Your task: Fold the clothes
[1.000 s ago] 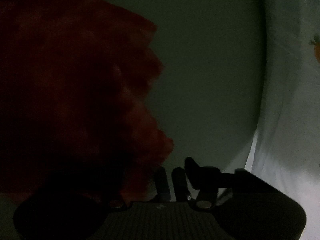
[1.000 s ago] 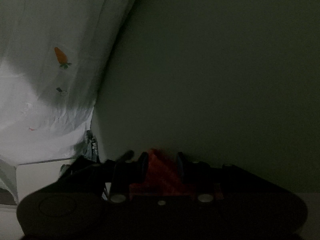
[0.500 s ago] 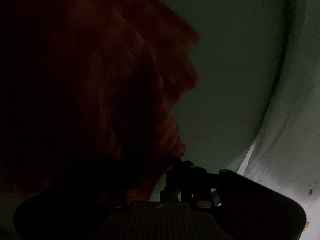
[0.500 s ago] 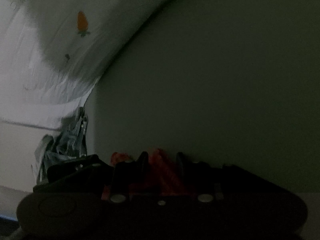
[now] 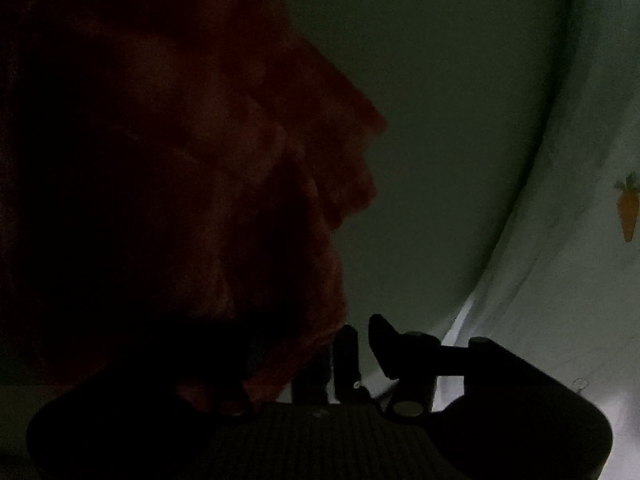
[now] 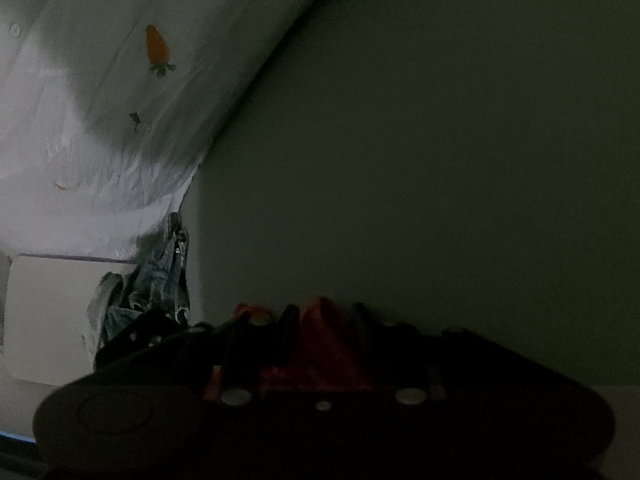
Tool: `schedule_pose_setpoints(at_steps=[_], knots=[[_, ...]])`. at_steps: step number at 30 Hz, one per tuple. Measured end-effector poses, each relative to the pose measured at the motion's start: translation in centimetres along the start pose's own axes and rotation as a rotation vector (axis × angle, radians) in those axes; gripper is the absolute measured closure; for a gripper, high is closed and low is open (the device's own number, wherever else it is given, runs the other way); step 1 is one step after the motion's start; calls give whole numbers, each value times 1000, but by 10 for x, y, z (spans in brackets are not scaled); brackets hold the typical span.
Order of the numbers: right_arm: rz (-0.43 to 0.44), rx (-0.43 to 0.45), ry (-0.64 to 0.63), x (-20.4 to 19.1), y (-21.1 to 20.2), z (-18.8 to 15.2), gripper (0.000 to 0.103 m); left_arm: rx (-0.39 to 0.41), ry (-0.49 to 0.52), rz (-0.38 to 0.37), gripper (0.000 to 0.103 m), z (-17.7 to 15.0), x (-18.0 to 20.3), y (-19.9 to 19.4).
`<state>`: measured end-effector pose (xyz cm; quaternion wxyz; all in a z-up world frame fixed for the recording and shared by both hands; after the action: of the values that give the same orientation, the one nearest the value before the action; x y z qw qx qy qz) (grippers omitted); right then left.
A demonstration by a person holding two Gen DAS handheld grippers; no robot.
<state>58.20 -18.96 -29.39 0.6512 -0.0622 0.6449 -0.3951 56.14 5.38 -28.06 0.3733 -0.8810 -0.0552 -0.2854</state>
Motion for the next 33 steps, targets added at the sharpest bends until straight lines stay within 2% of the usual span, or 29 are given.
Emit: schedule_pose_setpoints(at_steps=[4, 8, 11, 12, 13, 18, 22, 28, 30, 31, 33], knots=[[-11, -6, -26, -2, -1, -1, 73, -14, -6, 32, 46, -5, -4, 12], [-24, -6, -45, -3, -2, -2, 78, -1, -72, 12, 49, -4, -12, 12], [-33, 3, -57, -3, -3, -2, 90, 1, -113, -2, 59, -2, -19, 10], [-26, 5, -51, -3, -3, -2, 98, 0, -128, -11, 65, -2, -22, 10], [-17, 6, -43, -3, -3, -3, 101, 1, -139, -15, 73, -2, -25, 10], [36, 41, -11, -4, -11, -1, 101, 18, -138, -44, 84, -9, -26, 7], [68, 135, -9, -11, -33, 8, 102, 46, -62, -93, 88, -18, -5, -7], [137, 345, 13, -34, -84, 50, 102, 125, 142, -209, 93, -31, 60, -50], [162, 429, 5, -46, -107, 69, 102, 144, 209, -264, 93, -14, 93, -77], [174, 474, -3, -54, -119, 78, 102, 149, 244, -294, 94, -3, 94, -90], [198, 569, -27, -71, -150, 89, 102, 158, 325, -362, 94, -6, 115, -112]])
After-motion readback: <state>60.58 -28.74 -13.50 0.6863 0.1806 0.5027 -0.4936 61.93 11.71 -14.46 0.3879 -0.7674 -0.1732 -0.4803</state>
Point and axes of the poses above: each gripper's, at about its wrist camera, not at the fingertips, and y roughly the way its jaws point, x to its right, z to its top, the point moved 5 cm from there along y, roughly the way its jaws point, and after that the axes turned 4 degrees about x, right-handed, at the moved point
